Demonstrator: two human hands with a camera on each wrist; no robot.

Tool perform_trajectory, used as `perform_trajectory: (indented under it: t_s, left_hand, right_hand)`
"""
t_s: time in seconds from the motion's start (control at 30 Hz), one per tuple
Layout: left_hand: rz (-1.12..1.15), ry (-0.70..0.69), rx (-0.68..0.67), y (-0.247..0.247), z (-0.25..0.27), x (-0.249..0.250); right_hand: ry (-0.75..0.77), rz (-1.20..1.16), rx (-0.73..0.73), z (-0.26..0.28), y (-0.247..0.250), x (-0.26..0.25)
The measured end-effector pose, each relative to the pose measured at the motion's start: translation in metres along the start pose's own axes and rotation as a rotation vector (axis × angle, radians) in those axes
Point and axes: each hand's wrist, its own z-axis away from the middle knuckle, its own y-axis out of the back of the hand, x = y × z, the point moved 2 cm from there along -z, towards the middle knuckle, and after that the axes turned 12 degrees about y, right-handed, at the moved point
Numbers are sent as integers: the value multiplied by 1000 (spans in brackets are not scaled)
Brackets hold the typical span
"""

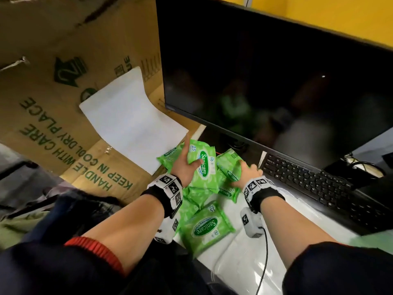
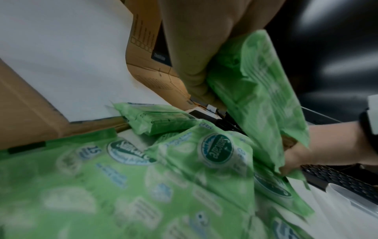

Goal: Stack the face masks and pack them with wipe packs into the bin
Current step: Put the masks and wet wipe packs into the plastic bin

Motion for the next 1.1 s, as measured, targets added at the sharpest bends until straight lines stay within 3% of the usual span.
perform_trajectory:
  t_s: [0.1,0.17,0.27,0.33,0.43,0.5,0.57,0.7,0.73,0.83,0.93,1.0,1.1]
  left_hand:
    - [17,21,-19,-1,5,-2]
    - [17,22,-15,-2,5,-4]
    - [-9,52,28,-6,2,-5]
    - [8,51,14,-13,5,0]
    - [73,156,-52,-32,15,8]
    - [168,232,-109,-48,24,13]
    - [212,248,-177,-65,30,15]
    - [242,204,-322,-90,41,16]
    - [258,200,-364,-94,45,16]
    - [334,174,-522,-112,54,13]
    - [284,149,-595,-129,63,12]
    - [172,131,-563,-135,63,10]
    - [-89,48,-418,-137,59,5]
  right_hand:
    - [-17,163,39,7,7,-7]
    - [-44,98,108,16,11,-11]
    - [-16,-369,208,37,21,-11]
    - [65,-816,261,56,29,-13]
    - [143,-1487,309,89,40,-17]
    - [171,-1665,253,105,40,-13]
    - [158,-1522,235,115,35,-3]
    - [11,-1201,492,128,22,32]
    - [7,-1196,468,132,20,35]
    - [91,-1527,267,143,13,36]
    - [165,-1536,289,153,9,46]
    - [124,-1331,357,163,12,58]
    - [-46,-671,420,176,15,77]
